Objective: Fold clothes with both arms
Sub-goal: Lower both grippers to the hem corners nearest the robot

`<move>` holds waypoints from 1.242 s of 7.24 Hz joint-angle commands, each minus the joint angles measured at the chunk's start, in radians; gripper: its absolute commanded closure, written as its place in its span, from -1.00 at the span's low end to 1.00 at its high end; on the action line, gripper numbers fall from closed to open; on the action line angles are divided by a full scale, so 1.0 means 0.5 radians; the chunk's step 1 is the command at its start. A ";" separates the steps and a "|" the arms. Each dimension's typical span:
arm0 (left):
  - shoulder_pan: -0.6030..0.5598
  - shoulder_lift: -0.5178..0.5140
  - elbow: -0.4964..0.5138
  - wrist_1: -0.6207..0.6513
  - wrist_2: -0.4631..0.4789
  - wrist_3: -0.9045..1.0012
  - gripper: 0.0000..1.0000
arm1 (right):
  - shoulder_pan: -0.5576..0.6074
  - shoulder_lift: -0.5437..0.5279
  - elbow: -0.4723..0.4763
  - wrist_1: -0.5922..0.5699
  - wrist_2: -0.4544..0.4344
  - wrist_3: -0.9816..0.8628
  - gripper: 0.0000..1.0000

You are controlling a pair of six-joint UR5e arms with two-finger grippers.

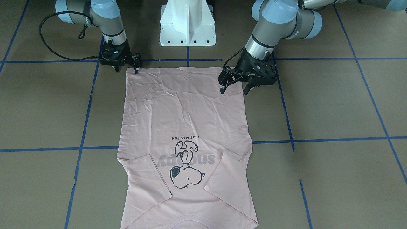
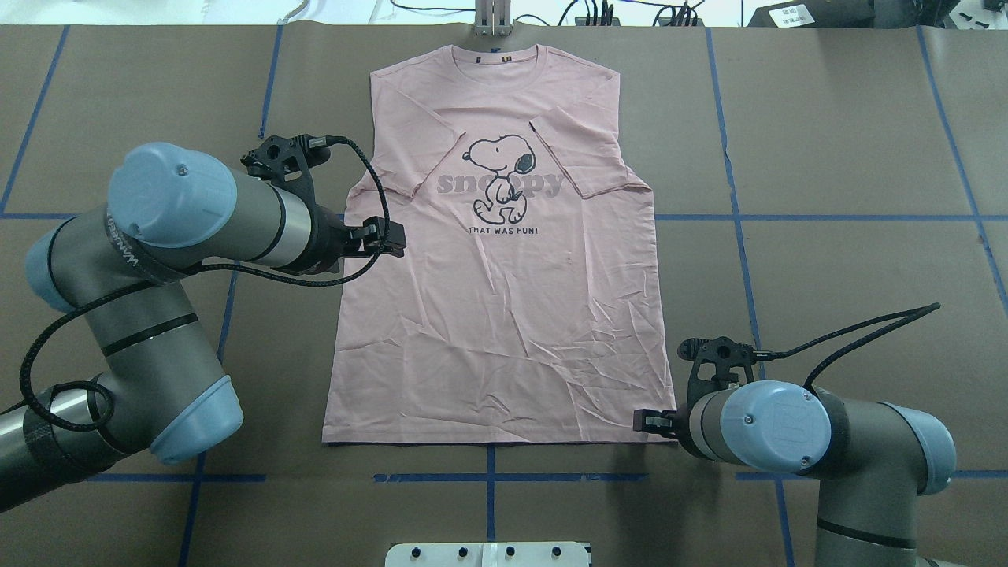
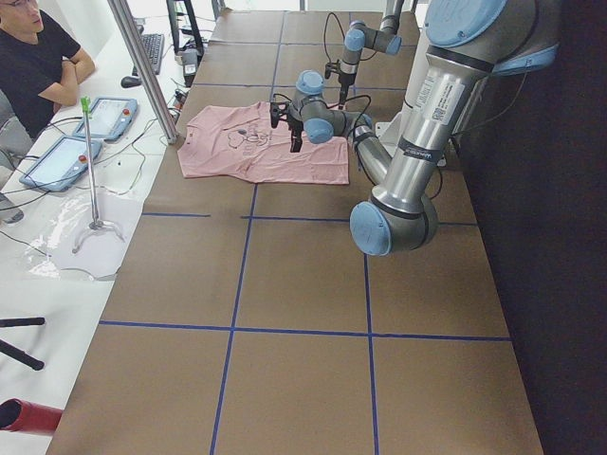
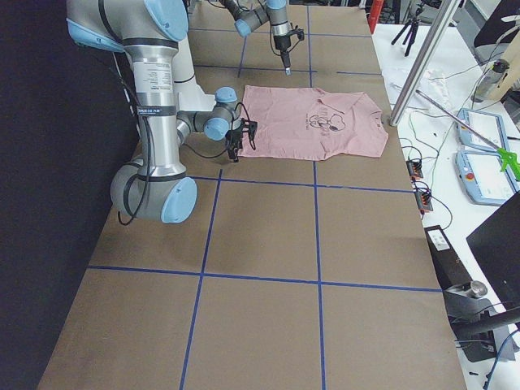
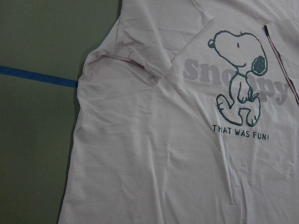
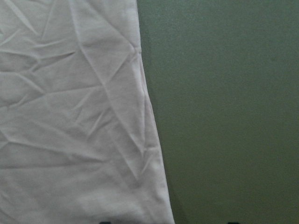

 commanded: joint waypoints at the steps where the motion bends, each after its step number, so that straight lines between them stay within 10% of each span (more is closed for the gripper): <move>1: 0.000 -0.003 -0.004 0.000 -0.002 0.000 -1.00 | 0.000 -0.007 0.008 0.004 0.024 -0.006 0.99; 9: 0.241 0.122 -0.096 0.116 0.058 -0.393 -1.00 | 0.033 0.005 0.186 0.001 0.018 -0.006 1.00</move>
